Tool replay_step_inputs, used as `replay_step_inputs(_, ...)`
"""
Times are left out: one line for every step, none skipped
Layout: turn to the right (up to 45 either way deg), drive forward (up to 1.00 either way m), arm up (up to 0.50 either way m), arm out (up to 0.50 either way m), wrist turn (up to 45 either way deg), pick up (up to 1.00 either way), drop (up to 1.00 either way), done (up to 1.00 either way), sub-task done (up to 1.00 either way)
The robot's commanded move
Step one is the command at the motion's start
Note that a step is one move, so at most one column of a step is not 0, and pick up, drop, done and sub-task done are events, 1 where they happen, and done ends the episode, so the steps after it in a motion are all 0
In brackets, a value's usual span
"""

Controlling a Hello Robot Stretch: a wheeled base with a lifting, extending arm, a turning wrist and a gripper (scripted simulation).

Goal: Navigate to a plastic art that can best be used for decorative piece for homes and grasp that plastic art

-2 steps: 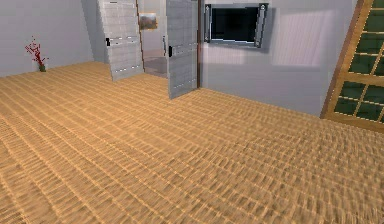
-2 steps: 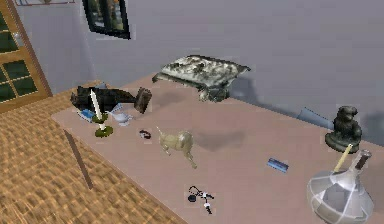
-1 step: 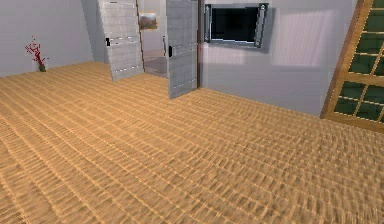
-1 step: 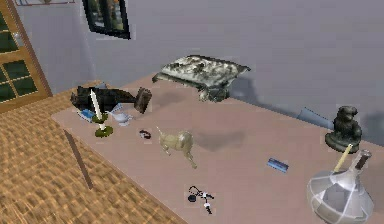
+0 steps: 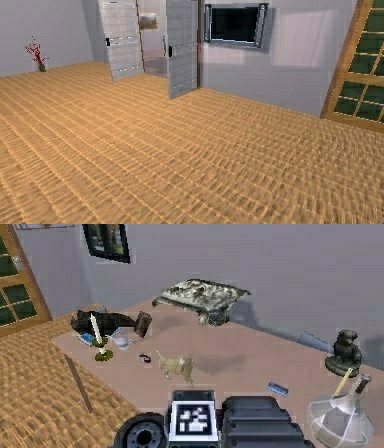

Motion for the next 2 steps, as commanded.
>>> replay_step_inputs(0.0,0.00,0.00,0.28,0.0,0.00,0.00,0.00,0.00)
replay_step_inputs(0.0,0.00,0.00,0.00,45.0,0.00,0.00,0.00,0.00)
